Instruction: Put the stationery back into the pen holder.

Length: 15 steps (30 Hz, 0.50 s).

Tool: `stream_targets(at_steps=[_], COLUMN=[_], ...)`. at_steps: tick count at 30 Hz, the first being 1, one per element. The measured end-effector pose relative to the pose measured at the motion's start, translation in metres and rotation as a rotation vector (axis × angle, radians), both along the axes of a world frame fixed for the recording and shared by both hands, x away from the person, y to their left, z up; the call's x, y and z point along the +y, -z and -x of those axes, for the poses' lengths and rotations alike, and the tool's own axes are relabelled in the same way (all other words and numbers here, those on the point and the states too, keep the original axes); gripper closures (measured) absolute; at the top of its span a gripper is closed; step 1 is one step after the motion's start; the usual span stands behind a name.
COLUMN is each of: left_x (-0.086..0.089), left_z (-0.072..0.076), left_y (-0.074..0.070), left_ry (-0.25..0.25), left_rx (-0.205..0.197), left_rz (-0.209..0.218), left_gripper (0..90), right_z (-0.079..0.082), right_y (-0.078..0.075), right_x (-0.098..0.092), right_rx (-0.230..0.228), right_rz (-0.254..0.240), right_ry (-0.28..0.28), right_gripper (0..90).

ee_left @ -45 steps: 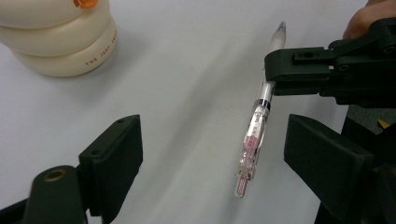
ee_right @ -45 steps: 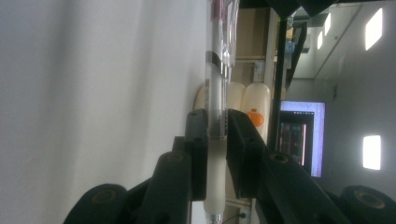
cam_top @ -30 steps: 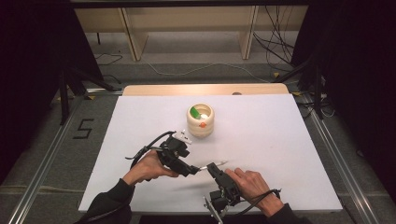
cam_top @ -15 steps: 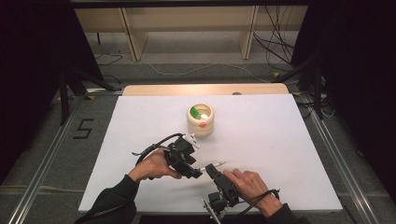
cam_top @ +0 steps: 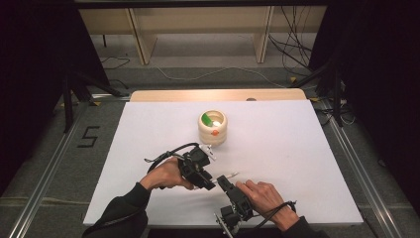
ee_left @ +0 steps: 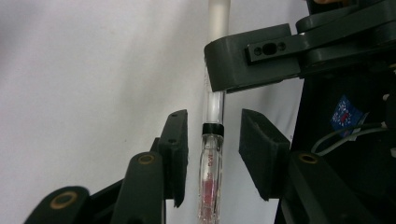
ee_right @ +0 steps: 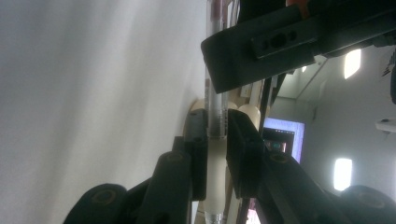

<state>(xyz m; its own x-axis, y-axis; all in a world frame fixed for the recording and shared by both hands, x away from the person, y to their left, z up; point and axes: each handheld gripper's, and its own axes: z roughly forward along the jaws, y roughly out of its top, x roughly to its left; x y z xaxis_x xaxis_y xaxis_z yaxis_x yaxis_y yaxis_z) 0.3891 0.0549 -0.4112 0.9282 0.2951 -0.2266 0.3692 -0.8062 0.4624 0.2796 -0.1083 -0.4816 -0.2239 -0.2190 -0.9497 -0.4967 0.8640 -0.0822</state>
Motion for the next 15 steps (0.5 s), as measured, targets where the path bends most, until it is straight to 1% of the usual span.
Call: stream_targets(at_steps=[2,4,7,9,12,15], left_x=[-0.0009,-0.0021,-0.0041,-0.0046,-0.0049,-0.0039], left_z=[-0.0003,0.0001,-0.0003,-0.0006,-0.0009,-0.0027], left_y=[0.0004,0.0007,0.0013,0.0015,0.0022,0.0035], left_ry=[0.014,0.016,0.024,0.041,0.039,0.048], left_rx=[0.006,0.014,0.018,0.019,0.020,0.030], left_rz=[-0.007,-0.002,-0.014,-0.021,-0.026,-0.032], left_gripper=[63.5,65.1,66.9,68.0,70.5,73.1], right_z=[0.0001,0.0002,0.0008,0.0014,0.0014,0.0017], right_y=[0.0002,0.0006,0.0007,0.0010,0.0017,0.0020], right_x=[0.0000,0.0001,0.0002,0.0002,0.0004,0.0007], right_rx=[0.000,0.000,0.001,-0.001,0.001,0.000], right_rz=[0.002,0.004,0.005,0.005,0.007,0.013], right_ry=[-0.003,-0.005,-0.008,-0.008,-0.015,-0.022], right_gripper=[80.0,80.0,80.0,80.0,80.0,80.0])
